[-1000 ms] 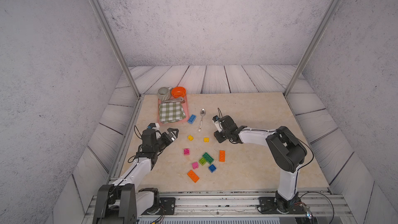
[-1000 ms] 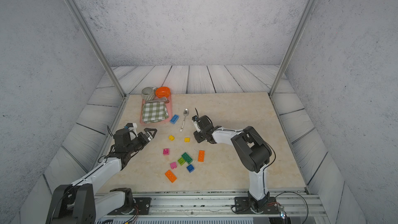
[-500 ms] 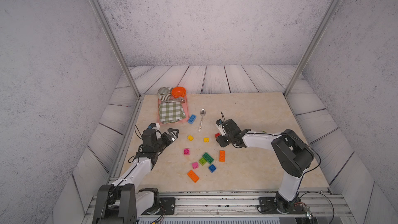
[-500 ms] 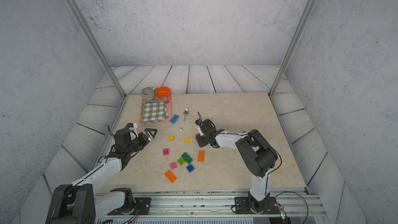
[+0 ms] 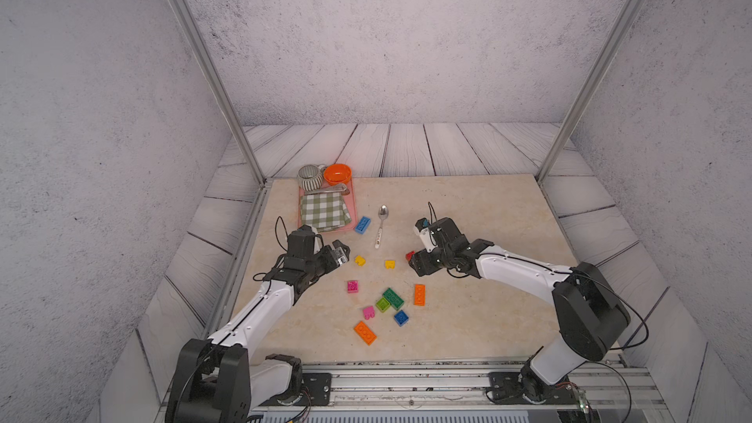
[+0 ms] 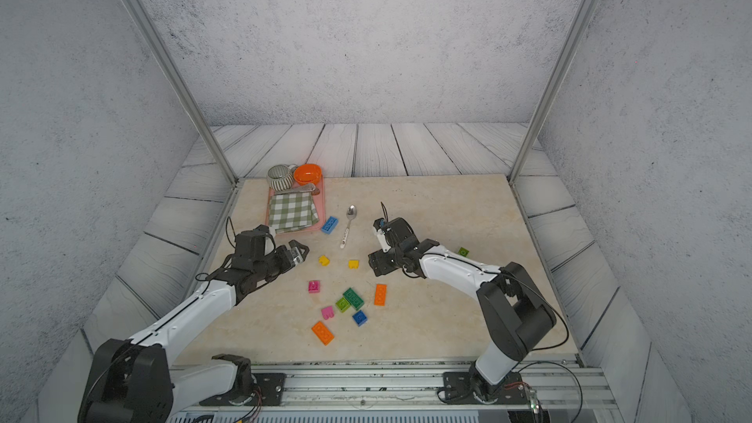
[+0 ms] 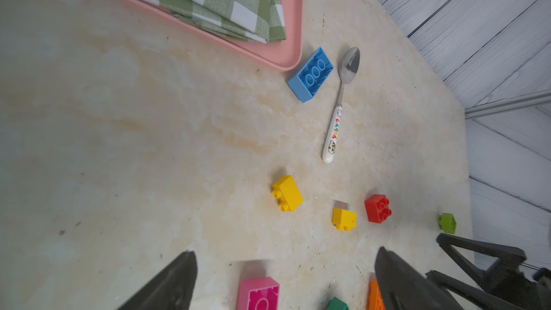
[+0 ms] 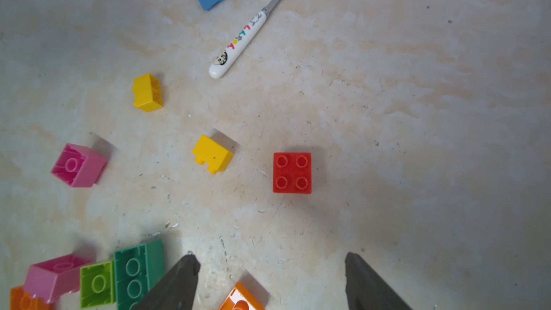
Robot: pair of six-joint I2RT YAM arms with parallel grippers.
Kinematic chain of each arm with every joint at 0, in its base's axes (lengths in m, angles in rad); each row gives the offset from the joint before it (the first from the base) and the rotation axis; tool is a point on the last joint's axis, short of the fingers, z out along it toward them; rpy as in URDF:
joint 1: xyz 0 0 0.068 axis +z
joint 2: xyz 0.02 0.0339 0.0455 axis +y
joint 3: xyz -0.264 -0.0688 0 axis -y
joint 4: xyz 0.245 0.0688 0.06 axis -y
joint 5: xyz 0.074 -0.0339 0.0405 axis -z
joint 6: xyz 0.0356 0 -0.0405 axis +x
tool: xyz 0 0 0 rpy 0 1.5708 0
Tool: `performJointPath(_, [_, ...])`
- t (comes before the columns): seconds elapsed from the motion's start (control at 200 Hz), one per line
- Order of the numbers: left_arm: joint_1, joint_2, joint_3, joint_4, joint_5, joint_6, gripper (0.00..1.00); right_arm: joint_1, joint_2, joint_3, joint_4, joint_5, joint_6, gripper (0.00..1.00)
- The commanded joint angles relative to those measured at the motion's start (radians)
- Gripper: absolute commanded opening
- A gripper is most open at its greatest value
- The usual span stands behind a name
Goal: Assemble the letter p with lego
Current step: Place the lego brick at the center of the board.
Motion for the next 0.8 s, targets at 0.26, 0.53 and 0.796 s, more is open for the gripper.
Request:
performJointPath(0.26, [-0.226,0.035,0.058,-0.319,-0.261,0.034,0.90,-0.059,-0.172,-0.049,-0.051,-0.127,0.111,0.99])
performJointPath(0.53, [-0.294,0.225,0.163,-0.347,-0.295,0.050,0.76,-0.078,-0.235,-0.091,-0.037,-0.080,0.139,0.99])
performJointPath(0.796, [-0.320,0.360,0.213,-0.337,-0.310,0.045,0.59,-0.109,-0.264,-0.128,-0.008,-0.118,0.159,0.99])
